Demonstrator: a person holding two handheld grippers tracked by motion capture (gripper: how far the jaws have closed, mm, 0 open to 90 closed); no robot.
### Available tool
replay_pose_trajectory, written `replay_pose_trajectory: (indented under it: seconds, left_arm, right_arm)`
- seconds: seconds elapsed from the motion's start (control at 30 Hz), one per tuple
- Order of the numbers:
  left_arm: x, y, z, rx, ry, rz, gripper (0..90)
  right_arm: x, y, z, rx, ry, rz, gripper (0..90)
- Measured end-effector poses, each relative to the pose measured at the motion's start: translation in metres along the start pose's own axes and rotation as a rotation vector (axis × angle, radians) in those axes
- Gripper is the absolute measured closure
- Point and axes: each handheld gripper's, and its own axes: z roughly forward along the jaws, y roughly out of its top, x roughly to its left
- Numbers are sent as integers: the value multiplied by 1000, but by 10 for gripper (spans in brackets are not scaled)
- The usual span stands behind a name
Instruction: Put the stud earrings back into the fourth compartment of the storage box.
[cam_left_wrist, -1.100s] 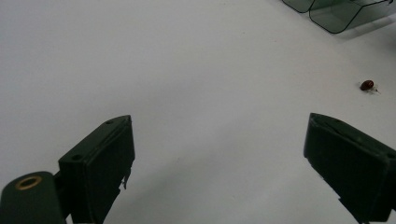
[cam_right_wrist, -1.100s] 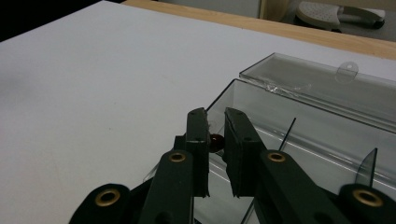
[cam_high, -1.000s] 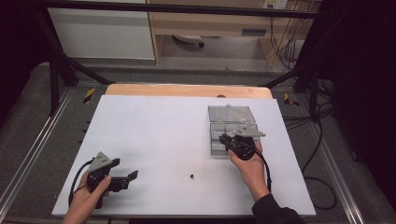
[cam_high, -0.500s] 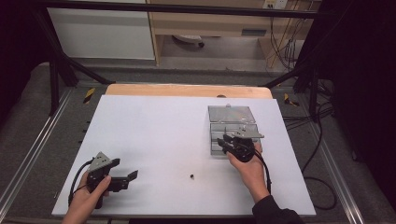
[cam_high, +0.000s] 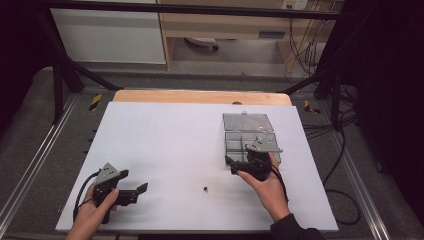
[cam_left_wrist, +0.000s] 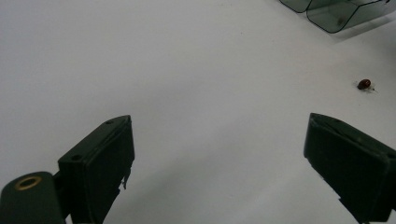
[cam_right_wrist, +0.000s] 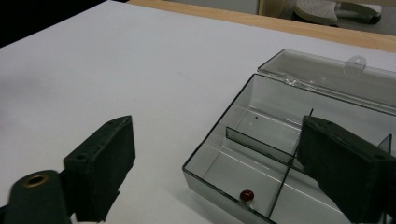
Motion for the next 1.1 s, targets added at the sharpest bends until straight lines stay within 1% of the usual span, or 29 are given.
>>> replay_pose_trajectory:
  seconds: [0.17, 0.27, 0.37, 0.43, 0.5, 0.6, 0.67, 0.77, 0.8, 0.87, 0.93, 0.97, 1.03, 1.1]
  left_arm:
    - [1, 0, -1, -2, 2, -8, 89]
    - [0, 0, -1, -2, 0, -4, 89]
    - [0, 0, 0, -1, 1, 0, 89]
    - [0, 0, -1, -1, 1, 1, 89]
    - [0, 0, -1, -2, 3, -2, 88]
    - [1, 0, 0, 1, 3, -1, 88]
    - [0, 0, -1, -1, -3, 1, 88]
    - [-1, 0, -1, -5, -7, 1, 87]
    - [-1, 0, 0, -4, -9, -2, 87]
    - [-1, 1, 0, -4, -11, 2, 87]
    - [-2, 1, 0, -12, -18, 3, 86]
    - [-2, 1, -1, -17, -17, 9, 86]
    - [-2, 2, -2, -26, -23, 3, 79]
    - [-2, 2, -1, -24, -22, 0, 78]
  right_arm:
    - [8, 3, -11, -16, 15, -17, 51]
    - [14, 1, -17, -6, 32, -26, 51]
    - [19, -2, -22, 24, 29, -40, 56]
    - [22, -3, -24, 25, 38, -34, 55]
    - [24, -3, -25, 27, 41, -42, 54]
    - [27, -1, -24, 36, 47, -30, 49]
    - [30, -1, -23, 61, 68, -28, 43]
    - [36, -3, -19, 100, 92, -48, 43]
    - [41, -5, -17, 113, 104, -60, 46]
    - [44, -6, -16, 118, 108, -66, 46]
    - [51, -8, -12, 136, 128, -93, 55]
    - [51, -8, -12, 136, 128, -93, 55]
    - [56, -9, -10, 147, 139, -100, 56]
    - [60, -10, -8, 154, 148, -104, 58]
